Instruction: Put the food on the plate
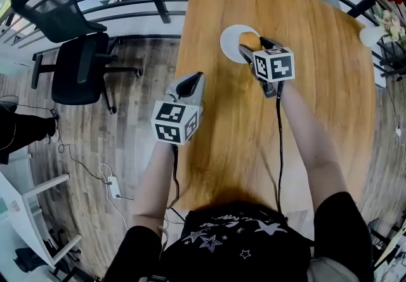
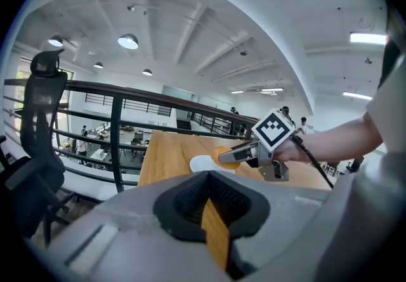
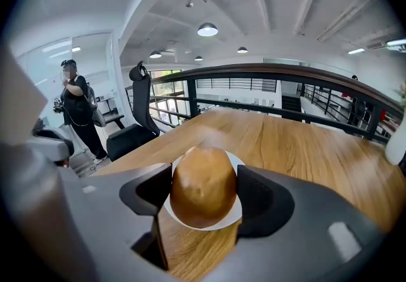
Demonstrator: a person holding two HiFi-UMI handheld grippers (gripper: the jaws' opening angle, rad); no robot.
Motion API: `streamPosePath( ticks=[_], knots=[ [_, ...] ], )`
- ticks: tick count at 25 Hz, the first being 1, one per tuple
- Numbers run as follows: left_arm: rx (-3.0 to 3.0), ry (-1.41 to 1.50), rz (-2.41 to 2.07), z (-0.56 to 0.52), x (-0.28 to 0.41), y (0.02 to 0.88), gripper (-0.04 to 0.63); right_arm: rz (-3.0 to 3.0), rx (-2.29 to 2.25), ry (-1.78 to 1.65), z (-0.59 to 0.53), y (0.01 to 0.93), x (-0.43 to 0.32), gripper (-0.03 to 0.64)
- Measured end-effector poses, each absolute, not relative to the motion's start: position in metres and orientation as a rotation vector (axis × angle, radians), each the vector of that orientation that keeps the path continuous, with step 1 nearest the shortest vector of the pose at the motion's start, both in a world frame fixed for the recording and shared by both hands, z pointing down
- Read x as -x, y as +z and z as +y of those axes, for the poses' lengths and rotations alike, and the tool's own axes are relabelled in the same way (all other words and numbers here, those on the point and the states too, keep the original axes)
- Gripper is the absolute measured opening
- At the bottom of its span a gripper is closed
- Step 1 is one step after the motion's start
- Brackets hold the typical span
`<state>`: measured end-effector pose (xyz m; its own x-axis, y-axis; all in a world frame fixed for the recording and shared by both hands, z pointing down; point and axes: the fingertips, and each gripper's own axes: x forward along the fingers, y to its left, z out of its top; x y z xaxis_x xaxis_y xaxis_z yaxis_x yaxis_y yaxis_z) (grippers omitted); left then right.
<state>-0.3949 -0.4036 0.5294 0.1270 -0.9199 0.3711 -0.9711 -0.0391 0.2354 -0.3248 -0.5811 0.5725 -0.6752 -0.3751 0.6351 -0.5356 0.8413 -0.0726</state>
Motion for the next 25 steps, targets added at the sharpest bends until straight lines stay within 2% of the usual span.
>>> streamPosePath(
  ticks=[8, 19, 22, 25],
  knots=[
    [-1.974, 0.144, -1.812, -0.405, 0.399, 0.539, 0.002, -2.303, -0.611, 0.158, -0.583, 0.591, 0.345, 0.324],
    [-1.941, 0.122, -1.806, -0.394, 0.404, 0.550, 0.002, -2.264, -0.633, 0.137, -0.580, 0.599, 0.349, 0.327],
    [-1.937, 0.114, -1.811, -0.390, 0.405, 0.547, 0.002, -2.251, -0.626, 0.141, -0.577, 0.599, 0.347, 0.371],
    [-1.930, 0.102, -1.808, -0.385, 0.403, 0.545, 0.002, -2.264, -0.650, 0.202, -0.576, 0.597, 0.341, 0.371]
  ],
)
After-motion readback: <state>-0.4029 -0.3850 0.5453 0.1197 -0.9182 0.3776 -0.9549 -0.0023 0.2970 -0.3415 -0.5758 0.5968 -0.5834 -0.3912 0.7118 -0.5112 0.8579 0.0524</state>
